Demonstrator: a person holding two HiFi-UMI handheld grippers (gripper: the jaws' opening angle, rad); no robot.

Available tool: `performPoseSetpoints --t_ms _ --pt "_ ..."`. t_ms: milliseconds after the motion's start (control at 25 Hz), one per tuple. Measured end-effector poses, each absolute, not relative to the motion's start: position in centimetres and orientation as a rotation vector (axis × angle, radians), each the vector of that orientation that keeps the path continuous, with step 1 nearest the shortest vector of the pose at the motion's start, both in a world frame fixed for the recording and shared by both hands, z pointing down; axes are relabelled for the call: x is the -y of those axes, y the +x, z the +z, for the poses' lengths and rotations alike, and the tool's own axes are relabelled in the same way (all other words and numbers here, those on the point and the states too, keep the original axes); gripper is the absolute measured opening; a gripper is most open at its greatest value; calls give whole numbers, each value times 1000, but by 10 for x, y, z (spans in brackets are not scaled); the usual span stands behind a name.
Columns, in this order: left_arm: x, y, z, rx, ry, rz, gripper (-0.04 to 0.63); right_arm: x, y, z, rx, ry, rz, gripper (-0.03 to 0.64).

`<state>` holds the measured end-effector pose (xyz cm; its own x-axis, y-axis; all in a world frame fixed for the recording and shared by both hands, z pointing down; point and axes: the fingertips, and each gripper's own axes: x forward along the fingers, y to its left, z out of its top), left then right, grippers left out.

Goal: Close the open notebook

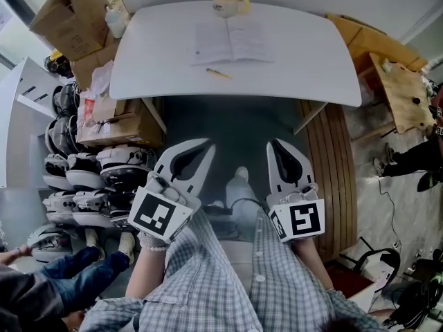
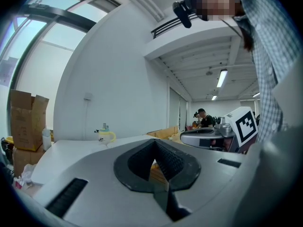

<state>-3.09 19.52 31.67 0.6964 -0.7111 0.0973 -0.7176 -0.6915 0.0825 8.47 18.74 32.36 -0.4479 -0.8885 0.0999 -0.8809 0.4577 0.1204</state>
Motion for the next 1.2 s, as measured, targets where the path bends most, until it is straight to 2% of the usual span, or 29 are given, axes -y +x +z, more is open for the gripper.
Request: performPoseSetpoints --t_ms 1200 --pt "-48 27 302 1442 2683 85 8 -19 136 317 2718 1317 -92 26"
